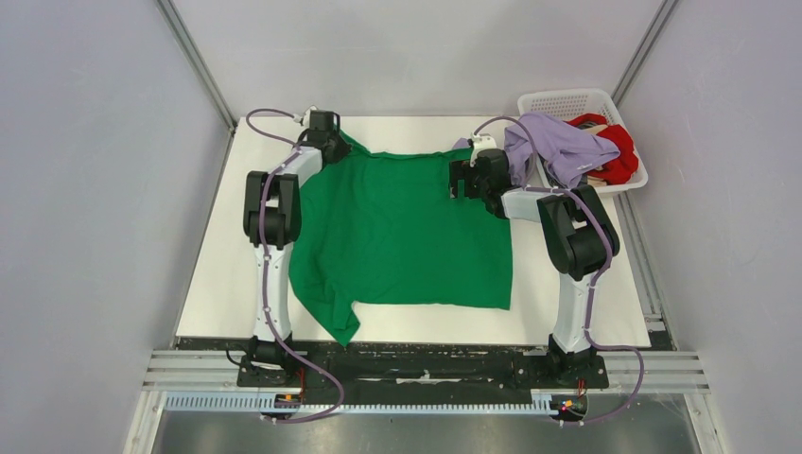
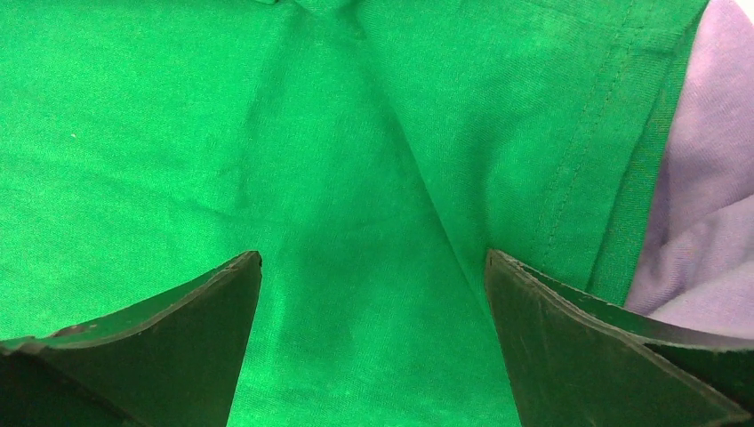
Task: Fold and stack the t-shirts
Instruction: Flatten out the tshirt
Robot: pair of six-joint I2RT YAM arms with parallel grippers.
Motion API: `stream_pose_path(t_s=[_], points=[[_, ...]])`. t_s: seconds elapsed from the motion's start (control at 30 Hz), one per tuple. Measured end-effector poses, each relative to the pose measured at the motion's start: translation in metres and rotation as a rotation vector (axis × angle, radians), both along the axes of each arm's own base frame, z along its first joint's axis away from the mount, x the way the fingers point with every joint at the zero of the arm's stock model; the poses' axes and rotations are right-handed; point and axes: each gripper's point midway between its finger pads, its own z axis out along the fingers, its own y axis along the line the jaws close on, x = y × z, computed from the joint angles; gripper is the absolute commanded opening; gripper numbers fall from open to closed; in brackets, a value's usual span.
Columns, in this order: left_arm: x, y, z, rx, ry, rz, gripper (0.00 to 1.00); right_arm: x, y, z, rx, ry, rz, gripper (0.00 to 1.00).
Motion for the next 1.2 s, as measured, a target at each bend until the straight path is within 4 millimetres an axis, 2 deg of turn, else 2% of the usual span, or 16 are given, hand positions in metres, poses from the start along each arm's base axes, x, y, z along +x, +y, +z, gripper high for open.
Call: stream_pose_path(t_s=[0.07,0.17,0.2,0.57,0.7,0.87,0.9,0.93,0.97,1.03,1.07,1.1,1.13,1.2], points=[[0.001,-0.001,-0.003,-0.007,0.001,-0.002,0.19,0.000,-0.001,0.000,0.000,0.000,-0.002,0.98],[0.003,-0.002,-0.003,-0.010,-0.003,0.000,0.03,0.001,-0.002,0.000,0.000,0.000,-0.005,0.98],[0.003,-0.002,-0.003,-0.012,-0.002,0.001,0.02,0.001,-0.003,0.000,0.000,0.000,-0.006,0.98],[0.007,-0.004,0.002,-0.017,-0.022,0.003,0.02,0.001,-0.005,0.000,0.000,0.001,-0.010,0.98],[0.018,-0.009,0.020,-0.023,-0.069,-0.004,0.02,0.002,-0.006,-0.002,0.001,0.005,-0.010,0.98],[0.049,-0.022,0.050,-0.039,-0.186,-0.015,0.03,0.005,-0.006,-0.003,0.007,-0.007,-0.010,0.98],[0.057,-0.026,0.054,-0.045,-0.210,-0.023,0.08,0.005,-0.007,-0.003,0.008,-0.007,-0.011,0.98],[0.066,-0.033,0.057,-0.060,-0.239,-0.042,0.25,0.005,-0.007,-0.003,0.010,-0.007,-0.010,0.98],[0.074,-0.038,0.059,-0.072,-0.267,-0.058,0.35,0.005,-0.007,-0.002,0.011,-0.007,-0.010,0.98],[0.091,-0.050,0.059,-0.090,-0.324,-0.099,0.40,0.006,-0.008,-0.002,0.016,-0.007,-0.010,0.98],[0.096,-0.054,0.055,-0.096,-0.340,-0.111,0.51,0.006,-0.008,-0.002,0.018,-0.008,-0.011,0.98],[0.099,-0.058,0.050,-0.103,-0.348,-0.125,0.84,0.006,-0.009,-0.002,0.022,-0.007,-0.012,0.98],[0.101,-0.060,0.044,-0.101,-0.347,-0.139,0.99,0.006,-0.009,-0.002,0.024,-0.008,-0.012,0.98],[0.097,-0.067,0.031,-0.091,-0.329,-0.179,1.00,0.006,-0.009,-0.002,0.027,-0.009,-0.010,0.98]])
